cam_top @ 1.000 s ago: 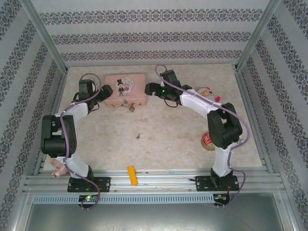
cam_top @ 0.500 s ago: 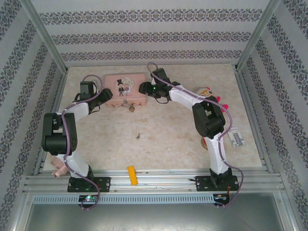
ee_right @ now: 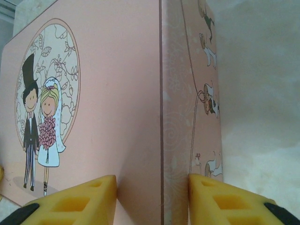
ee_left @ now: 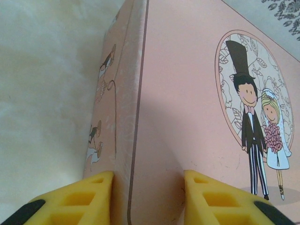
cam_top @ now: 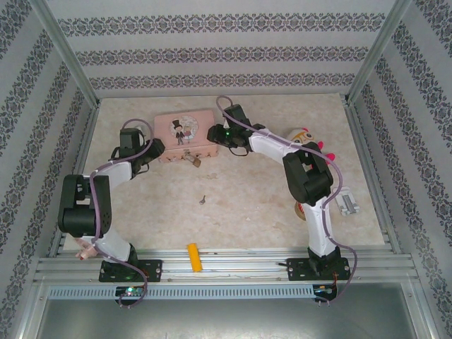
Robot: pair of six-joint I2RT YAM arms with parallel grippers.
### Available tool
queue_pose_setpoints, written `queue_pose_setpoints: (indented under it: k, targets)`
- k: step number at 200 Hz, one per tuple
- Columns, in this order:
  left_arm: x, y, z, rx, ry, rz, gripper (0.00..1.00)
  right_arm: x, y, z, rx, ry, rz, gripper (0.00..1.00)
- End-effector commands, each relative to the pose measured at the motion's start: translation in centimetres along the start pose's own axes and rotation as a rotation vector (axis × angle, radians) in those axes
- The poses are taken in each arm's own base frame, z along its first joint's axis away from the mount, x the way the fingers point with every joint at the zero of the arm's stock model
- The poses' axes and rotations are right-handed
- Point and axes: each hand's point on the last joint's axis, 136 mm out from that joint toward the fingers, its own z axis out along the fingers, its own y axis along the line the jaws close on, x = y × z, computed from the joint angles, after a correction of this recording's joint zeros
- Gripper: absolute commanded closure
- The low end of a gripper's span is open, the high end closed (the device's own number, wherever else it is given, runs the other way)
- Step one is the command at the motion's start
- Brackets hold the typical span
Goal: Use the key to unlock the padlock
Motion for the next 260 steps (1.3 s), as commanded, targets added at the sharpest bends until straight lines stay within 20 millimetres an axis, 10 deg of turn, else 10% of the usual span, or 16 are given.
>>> queue_pose_setpoints:
  k: [1, 99, 260]
  targets:
    - [4.6, -3.0, -0.6, 0.082, 0.113, 0.021, 0.65, 4.5, 3.4, -0.6, -0.069, 0.096, -0.042, 0.59]
    - [6.2, -3.5, -6.2, 0.053, 0.001, -0.050, 0.52, 9.2, 3.7, -4.0, -0.017, 0.091, -0.067, 0.58]
    - [3.9, -4.0, -5.2, 0.059, -0.092, -0.110, 0.43, 2.4, 3.1, -5.3, 0.051, 0.047, -0.159, 0.33]
